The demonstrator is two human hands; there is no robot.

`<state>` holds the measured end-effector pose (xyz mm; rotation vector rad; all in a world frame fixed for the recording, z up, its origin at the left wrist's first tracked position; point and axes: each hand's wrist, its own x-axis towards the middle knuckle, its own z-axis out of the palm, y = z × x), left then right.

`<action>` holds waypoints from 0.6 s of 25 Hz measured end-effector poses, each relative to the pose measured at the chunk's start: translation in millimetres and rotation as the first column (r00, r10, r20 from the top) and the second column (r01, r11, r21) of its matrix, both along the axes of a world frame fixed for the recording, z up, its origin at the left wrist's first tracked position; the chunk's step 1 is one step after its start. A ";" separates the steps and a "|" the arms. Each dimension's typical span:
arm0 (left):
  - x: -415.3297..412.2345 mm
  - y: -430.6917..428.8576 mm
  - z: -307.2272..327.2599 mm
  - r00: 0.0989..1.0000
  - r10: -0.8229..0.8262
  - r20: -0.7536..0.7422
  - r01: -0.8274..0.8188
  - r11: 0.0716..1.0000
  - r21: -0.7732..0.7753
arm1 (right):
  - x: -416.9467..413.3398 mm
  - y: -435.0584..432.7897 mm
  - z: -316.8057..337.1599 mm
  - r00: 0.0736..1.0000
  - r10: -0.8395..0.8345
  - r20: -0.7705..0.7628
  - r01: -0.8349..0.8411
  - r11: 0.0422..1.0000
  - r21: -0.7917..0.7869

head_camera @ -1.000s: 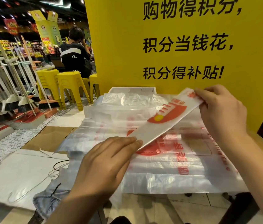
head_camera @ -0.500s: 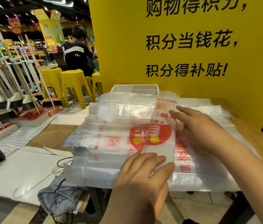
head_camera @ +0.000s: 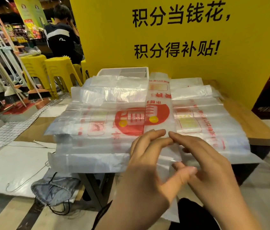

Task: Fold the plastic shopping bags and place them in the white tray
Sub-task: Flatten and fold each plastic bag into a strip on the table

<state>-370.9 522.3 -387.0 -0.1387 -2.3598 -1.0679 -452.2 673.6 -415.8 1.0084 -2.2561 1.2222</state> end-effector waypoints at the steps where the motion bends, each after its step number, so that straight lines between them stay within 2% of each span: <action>1: 4.6 -1.2 0.1 0.997 -0.072 0.031 0.069 0.992 0.102 | 1.2 2.7 -1.6 1.000 -0.022 -0.003 0.022 1.000 -0.004; 2: 9.9 -6.5 -2.3 0.990 -0.141 0.010 0.136 0.969 0.207 | 1.5 5.3 -2.8 0.999 -0.037 -0.013 0.037 0.999 0.001; 4: 20.7 -24.9 -10.7 0.993 -0.108 -0.054 0.118 0.955 0.272 | 0.4 9.5 -5.3 0.999 -0.040 0.020 0.039 0.999 0.018; 5: 22.8 -33.9 -14.8 0.992 -0.070 -0.103 0.090 0.975 0.204 | -0.6 11.6 -7.5 0.999 -0.030 0.042 0.029 0.999 0.023; 8: 15.3 -45.1 -21.5 0.992 -0.026 -0.121 0.016 0.996 -0.083 | -2.7 15.1 -10.0 0.997 -0.011 0.070 0.009 1.000 0.030; 15: 0.5 -35.8 -9.7 0.982 -0.175 -0.077 0.178 0.984 0.033 | 0.9 15.2 -2.0 0.999 -0.027 0.029 0.026 0.999 0.035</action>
